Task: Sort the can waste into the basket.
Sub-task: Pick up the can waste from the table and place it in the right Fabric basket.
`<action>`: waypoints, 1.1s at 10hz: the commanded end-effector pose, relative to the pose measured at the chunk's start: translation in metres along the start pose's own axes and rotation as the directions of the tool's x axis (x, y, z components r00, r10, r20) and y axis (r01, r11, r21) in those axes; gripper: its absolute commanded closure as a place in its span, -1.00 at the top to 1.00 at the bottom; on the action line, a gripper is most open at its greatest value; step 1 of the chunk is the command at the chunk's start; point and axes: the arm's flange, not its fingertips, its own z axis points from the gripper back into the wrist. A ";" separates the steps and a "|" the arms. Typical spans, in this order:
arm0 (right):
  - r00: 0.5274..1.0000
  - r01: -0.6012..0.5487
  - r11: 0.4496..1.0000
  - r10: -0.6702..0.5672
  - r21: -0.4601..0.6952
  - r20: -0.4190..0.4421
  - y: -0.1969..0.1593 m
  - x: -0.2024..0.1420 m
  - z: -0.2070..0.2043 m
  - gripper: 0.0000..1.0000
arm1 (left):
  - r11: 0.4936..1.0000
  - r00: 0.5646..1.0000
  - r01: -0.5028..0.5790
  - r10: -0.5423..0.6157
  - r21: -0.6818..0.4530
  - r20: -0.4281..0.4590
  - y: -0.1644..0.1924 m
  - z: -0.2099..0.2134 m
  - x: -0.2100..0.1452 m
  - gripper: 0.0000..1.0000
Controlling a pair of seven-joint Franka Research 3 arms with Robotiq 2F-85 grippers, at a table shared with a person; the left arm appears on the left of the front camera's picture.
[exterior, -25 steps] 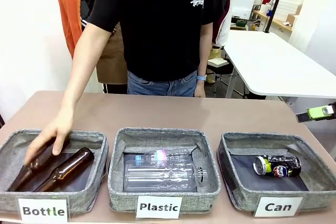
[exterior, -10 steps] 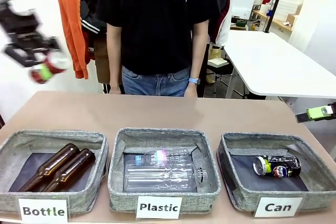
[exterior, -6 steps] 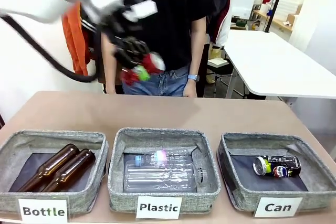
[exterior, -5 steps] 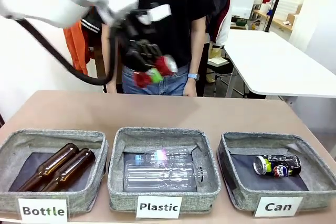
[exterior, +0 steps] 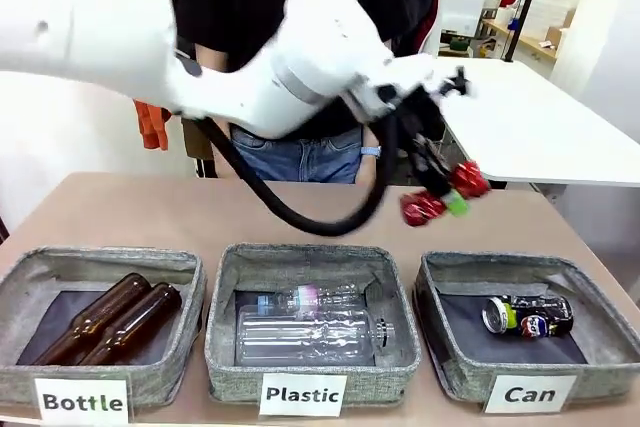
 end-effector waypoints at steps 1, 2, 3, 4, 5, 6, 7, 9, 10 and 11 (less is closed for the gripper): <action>0.999 0.031 0.999 -0.031 0.042 0.015 0.002 0.006 -0.008 1.00 | 0.996 0.993 -0.087 0.087 0.005 -0.080 0.000 -0.050 0.002 -0.77; 1.000 0.000 1.000 0.000 0.000 0.000 0.000 0.000 0.000 1.00 | 0.997 0.996 -0.068 0.070 0.025 -0.056 0.003 -0.071 0.006 -0.77; 1.000 0.000 1.000 0.000 0.000 0.000 0.000 0.000 0.000 1.00 | 1.000 0.999 -0.024 0.024 0.004 -0.025 -0.007 -0.037 0.004 -0.77; 1.000 0.000 1.000 0.000 0.000 0.000 0.000 0.000 0.000 1.00 | 1.000 0.999 -0.024 0.024 0.004 -0.025 -0.007 -0.037 0.004 -0.77; 1.000 0.000 1.000 0.000 0.000 0.000 0.000 0.000 0.000 1.00 | 1.000 0.999 -0.024 0.024 0.004 -0.025 -0.007 -0.037 0.004 -0.77; 1.000 0.000 1.000 0.000 0.000 0.000 0.000 0.000 0.000 1.00 | 1.000 0.999 -0.024 0.024 0.004 -0.025 -0.007 -0.037 0.004 -0.77; 1.000 0.000 1.000 0.000 0.000 0.000 0.000 0.000 0.000 1.00 | 0.999 0.998 -0.044 0.044 0.022 -0.039 -0.004 -0.053 0.002 -0.37; 1.000 0.000 1.000 0.000 0.000 0.000 0.000 0.000 0.000 1.00 | 0.999 0.999 0.016 -0.015 -0.029 0.033 -0.015 -0.058 -0.002 -0.37; 1.000 0.000 1.000 0.000 0.000 0.000 0.000 0.000 0.000 1.00 | 0.999 0.998 0.032 -0.030 -0.026 0.055 -0.019 -0.064 -0.004 -0.37; 1.000 0.000 1.000 0.000 0.000 0.000 0.000 0.000 0.000 1.00 | 0.998 0.998 0.041 -0.039 -0.038 0.056 -0.024 -0.069 -0.006 -0.37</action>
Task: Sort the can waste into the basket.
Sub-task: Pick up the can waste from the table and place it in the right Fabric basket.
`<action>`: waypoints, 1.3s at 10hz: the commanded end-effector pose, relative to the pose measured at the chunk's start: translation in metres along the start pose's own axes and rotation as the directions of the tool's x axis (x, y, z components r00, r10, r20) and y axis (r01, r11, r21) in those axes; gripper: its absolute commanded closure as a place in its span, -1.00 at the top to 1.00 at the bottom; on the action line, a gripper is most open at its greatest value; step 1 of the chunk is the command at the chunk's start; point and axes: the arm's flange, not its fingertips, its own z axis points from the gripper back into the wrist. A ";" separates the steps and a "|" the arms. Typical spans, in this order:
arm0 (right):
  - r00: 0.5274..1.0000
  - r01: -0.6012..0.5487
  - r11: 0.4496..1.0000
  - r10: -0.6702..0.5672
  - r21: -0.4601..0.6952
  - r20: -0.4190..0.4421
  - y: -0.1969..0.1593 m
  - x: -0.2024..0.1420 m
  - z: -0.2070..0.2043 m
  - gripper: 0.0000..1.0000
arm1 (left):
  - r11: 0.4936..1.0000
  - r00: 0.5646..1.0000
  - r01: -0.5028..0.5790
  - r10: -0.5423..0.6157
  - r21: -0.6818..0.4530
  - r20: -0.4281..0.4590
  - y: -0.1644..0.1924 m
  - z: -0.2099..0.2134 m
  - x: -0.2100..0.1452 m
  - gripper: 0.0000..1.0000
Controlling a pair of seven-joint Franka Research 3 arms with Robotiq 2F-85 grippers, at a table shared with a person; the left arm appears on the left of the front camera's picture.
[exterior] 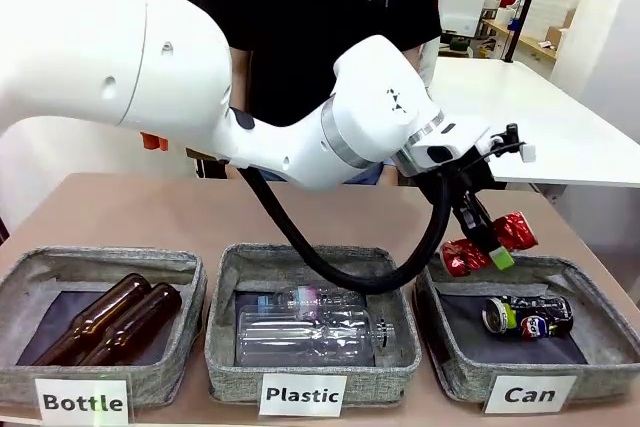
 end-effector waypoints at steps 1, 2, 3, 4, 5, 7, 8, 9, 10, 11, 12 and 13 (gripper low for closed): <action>1.000 -0.005 1.000 0.005 -0.005 -0.002 0.002 -0.001 0.002 1.00 | 0.999 0.999 0.033 -0.033 -0.016 0.034 -0.011 -0.001 -0.008 -0.37; 1.000 -0.005 1.000 0.005 -0.005 -0.002 0.002 -0.001 0.002 1.00 | 0.999 0.998 0.047 -0.047 -0.009 0.052 -0.012 0.000 -0.007 -0.37; 1.000 -0.005 1.000 0.005 -0.005 -0.002 0.002 -0.001 0.002 1.00 | 0.999 0.996 0.046 -0.045 -0.006 0.074 -0.013 0.001 -0.008 0.22; 1.000 -0.005 1.000 0.005 -0.005 -0.002 0.002 -0.001 0.002 1.00 | 0.999 0.996 0.050 -0.049 -0.008 0.072 -0.013 0.002 -0.008 0.80; 1.000 -0.005 1.000 0.005 -0.005 -0.002 0.002 -0.001 0.002 1.00 | 0.998 0.996 0.054 -0.053 -0.010 0.077 -0.014 0.002 -0.007 1.00; 1.000 -0.005 1.000 0.005 -0.005 -0.002 0.002 -0.001 0.002 1.00 | 0.998 0.995 0.062 -0.062 -0.006 0.078 -0.015 0.002 -0.006 1.00; 1.000 -0.005 1.000 0.005 -0.005 -0.002 0.002 -0.001 0.002 1.00 | 0.998 0.995 0.062 -0.062 -0.002 0.078 -0.014 0.002 -0.006 1.00; 1.000 -0.005 1.000 0.005 -0.005 -0.002 0.002 -0.001 0.002 1.00 | 0.998 0.995 0.064 -0.064 0.006 0.078 -0.013 0.003 -0.005 1.00; 1.000 -0.005 1.000 0.005 -0.005 -0.002 0.002 -0.001 0.002 1.00 | 0.998 0.995 0.062 -0.063 0.011 0.080 -0.011 0.007 -0.005 1.00; 1.000 -0.005 1.000 0.005 -0.005 -0.002 0.002 -0.001 0.002 1.00 | 0.999 0.995 0.052 -0.053 0.013 0.082 -0.009 0.017 -0.004 1.00; 1.000 -0.005 1.000 0.005 -0.005 -0.002 0.002 -0.001 0.002 1.00 | 0.999 0.999 0.003 -0.005 0.033 0.051 -0.005 0.034 -0.003 1.00; 1.000 0.000 1.000 0.000 0.000 0.000 0.000 0.000 0.000 1.00 | 0.997 0.999 -0.050 0.048 0.066 0.021 -0.003 0.057 -0.006 1.00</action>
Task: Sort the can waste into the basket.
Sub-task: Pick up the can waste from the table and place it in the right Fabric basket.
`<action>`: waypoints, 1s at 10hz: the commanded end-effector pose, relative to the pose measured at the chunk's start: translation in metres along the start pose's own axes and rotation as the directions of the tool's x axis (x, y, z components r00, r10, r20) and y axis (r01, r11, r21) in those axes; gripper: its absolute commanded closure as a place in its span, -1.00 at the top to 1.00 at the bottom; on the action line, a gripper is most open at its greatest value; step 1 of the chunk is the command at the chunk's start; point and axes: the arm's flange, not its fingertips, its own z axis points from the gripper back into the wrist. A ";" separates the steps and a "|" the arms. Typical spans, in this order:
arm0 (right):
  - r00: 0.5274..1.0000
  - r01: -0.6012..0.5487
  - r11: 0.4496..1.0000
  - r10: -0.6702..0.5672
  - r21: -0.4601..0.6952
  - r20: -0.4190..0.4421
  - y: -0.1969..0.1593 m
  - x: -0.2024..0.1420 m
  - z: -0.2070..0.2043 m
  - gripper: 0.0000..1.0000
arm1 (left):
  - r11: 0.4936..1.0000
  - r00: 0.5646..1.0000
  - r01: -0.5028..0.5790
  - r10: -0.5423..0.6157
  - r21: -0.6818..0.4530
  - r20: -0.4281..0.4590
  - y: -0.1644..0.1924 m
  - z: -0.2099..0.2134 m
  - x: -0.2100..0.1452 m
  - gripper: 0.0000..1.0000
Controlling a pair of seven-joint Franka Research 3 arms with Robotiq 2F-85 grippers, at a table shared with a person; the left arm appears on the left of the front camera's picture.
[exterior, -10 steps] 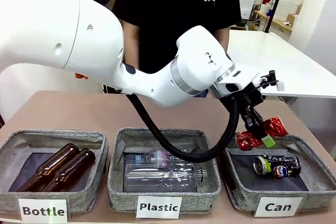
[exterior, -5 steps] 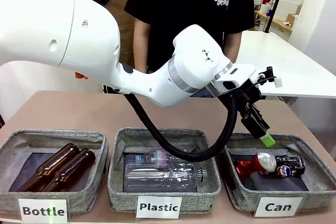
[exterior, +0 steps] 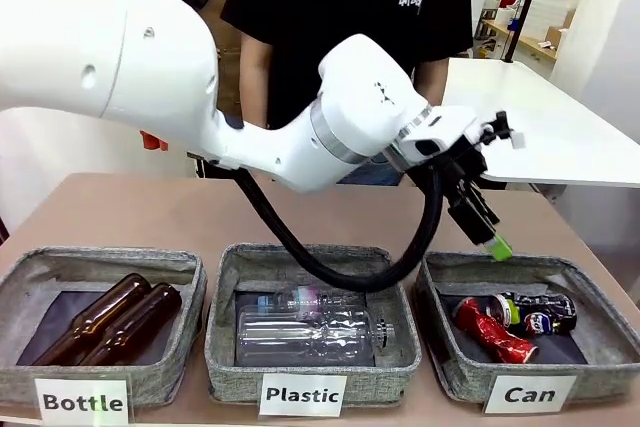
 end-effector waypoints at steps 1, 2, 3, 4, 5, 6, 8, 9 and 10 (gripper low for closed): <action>1.000 -0.020 1.000 0.021 0.012 -0.016 0.006 0.003 -0.013 1.00 | 0.991 0.994 -0.106 0.109 0.075 -0.028 -0.007 0.060 -0.007 1.00; 0.998 -0.046 0.999 0.047 0.023 -0.040 0.017 0.008 -0.033 1.00 | 0.976 0.978 -0.203 0.205 0.081 -0.022 -0.008 0.104 -0.020 1.00; 0.993 -0.087 0.996 0.089 0.037 -0.074 0.034 0.016 -0.061 1.00 | 0.938 0.946 -0.323 0.325 0.128 0.000 -0.014 0.157 -0.044 1.00; 0.984 -0.136 0.989 0.141 0.056 -0.104 0.053 0.021 -0.089 1.00 | 0.874 0.889 -0.456 0.458 0.169 0.030 -0.017 0.199 -0.071 1.00; 0.970 -0.185 0.979 0.197 0.089 -0.142 0.074 0.026 -0.120 1.00 | 0.809 0.836 -0.547 0.540 0.215 0.097 -0.020 0.238 -0.100 1.00; 0.955 -0.226 0.967 0.243 0.116 -0.169 0.097 0.029 -0.150 1.00 | 0.751 0.770 -0.638 0.621 0.171 0.144 -0.028 0.275 -0.130 1.00; 0.918 -0.241 0.948 0.292 0.209 -0.268 0.137 0.021 -0.216 1.00 | 0.608 0.627 -0.777 0.722 0.164 0.294 -0.051 0.346 -0.193 1.00; 0.919 -0.208 0.944 0.278 0.255 -0.279 0.148 0.020 -0.248 1.00 | 0.581 0.576 -0.808 0.748 0.092 0.330 -0.055 0.378 -0.223 1.00; 0.930 -0.145 0.938 0.238 0.314 -0.281 0.160 0.014 -0.275 1.00 | 0.520 0.488 -0.854 0.798 0.007 0.354 -0.064 0.403 -0.253 1.00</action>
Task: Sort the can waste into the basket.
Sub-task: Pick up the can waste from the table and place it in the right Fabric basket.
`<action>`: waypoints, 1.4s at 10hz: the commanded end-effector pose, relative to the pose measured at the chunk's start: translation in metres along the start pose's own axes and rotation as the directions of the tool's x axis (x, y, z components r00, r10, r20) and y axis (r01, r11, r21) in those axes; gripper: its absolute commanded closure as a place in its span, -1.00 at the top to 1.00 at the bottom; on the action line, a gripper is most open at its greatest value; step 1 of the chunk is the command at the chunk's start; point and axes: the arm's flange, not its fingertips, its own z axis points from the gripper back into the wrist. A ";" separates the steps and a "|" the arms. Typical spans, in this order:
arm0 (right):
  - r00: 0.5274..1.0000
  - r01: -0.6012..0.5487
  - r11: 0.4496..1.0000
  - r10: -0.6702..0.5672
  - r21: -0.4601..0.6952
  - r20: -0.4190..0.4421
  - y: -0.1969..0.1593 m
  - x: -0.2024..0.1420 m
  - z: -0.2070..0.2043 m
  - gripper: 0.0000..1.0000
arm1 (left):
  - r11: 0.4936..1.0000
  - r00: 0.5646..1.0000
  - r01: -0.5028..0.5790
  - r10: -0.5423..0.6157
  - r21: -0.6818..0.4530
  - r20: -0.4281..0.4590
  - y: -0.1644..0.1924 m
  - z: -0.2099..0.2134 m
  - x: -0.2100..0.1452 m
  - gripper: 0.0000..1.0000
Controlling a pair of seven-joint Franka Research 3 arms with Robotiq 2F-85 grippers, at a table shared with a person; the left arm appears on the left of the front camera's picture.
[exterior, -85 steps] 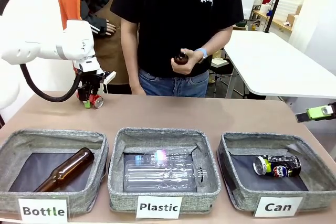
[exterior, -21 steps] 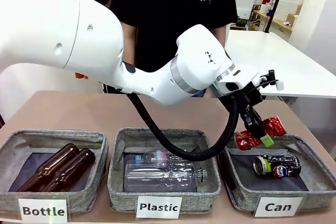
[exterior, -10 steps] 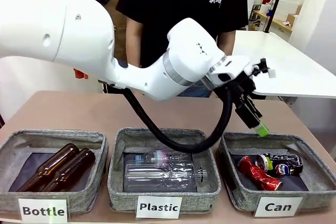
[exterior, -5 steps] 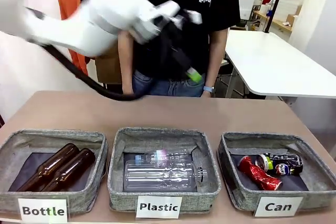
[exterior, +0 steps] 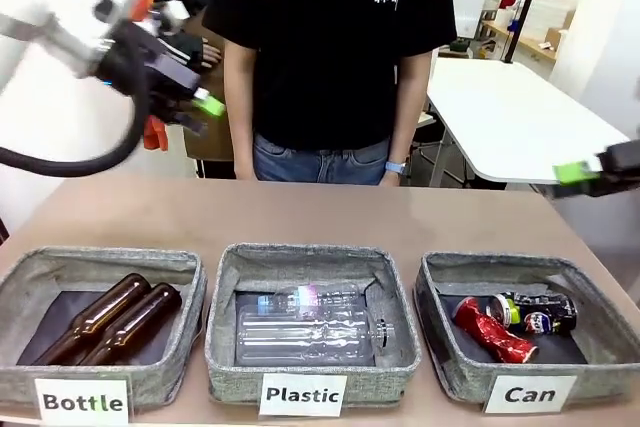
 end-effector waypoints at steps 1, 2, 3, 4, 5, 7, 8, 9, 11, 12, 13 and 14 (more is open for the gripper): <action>0.990 0.114 0.989 -0.121 0.097 0.071 -0.004 0.009 -0.040 1.00 | 0.970 0.977 -0.185 0.198 -0.155 0.073 0.030 0.038 -0.031 1.00; 0.972 0.197 0.963 -0.216 0.184 0.089 -0.004 0.008 -0.054 1.00 | 0.946 0.961 -0.235 0.261 -0.221 0.095 0.053 0.057 -0.052 1.00; 0.939 0.294 0.944 -0.314 0.148 0.140 -0.010 0.012 -0.062 1.00 | 0.925 0.947 -0.240 0.290 -0.296 0.137 0.075 0.071 -0.073 1.00; 0.895 0.399 0.910 -0.414 0.117 0.167 -0.019 0.012 -0.062 1.00 | 0.898 0.929 -0.234 0.319 -0.372 0.187 0.094 0.083 -0.095 1.00; 0.873 0.442 0.889 -0.457 0.122 0.167 -0.030 0.015 -0.056 1.00 | 0.869 0.903 -0.217 0.352 -0.444 0.248 0.119 0.092 -0.118 1.00; 0.881 0.437 0.892 -0.451 0.119 0.147 -0.044 0.013 -0.044 1.00 | 0.880 0.856 -0.212 0.376 -0.425 0.354 0.148 0.104 -0.139 1.00; 0.891 0.418 0.902 -0.431 0.112 0.144 -0.042 0.008 -0.054 1.00 | 0.869 0.901 -0.249 0.370 -0.427 0.228 0.127 0.101 -0.129 1.00; 0.891 0.418 0.902 -0.431 0.112 0.144 -0.042 0.008 -0.054 1.00 | 0.869 0.901 -0.249 0.370 -0.427 0.228 0.127 0.101 -0.129 1.00; 0.891 0.418 0.902 -0.431 0.112 0.144 -0.042 0.008 -0.054 1.00 | 0.869 0.901 -0.249 0.370 -0.427 0.228 0.127 0.101 -0.129 1.00; 0.891 0.418 0.902 -0.431 0.112 0.144 -0.042 0.008 -0.054 1.00 | 0.869 0.901 -0.249 0.370 -0.427 0.228 0.127 0.101 -0.129 1.00; 0.891 0.418 0.902 -0.431 0.112 0.144 -0.042 0.008 -0.054 1.00 | 0.869 0.901 -0.249 0.370 -0.427 0.228 0.127 0.101 -0.129 1.00; 0.891 0.418 0.902 -0.431 0.112 0.144 -0.042 0.008 -0.054 1.00 | 0.869 0.901 -0.249 0.370 -0.427 0.228 0.127 0.101 -0.129 1.00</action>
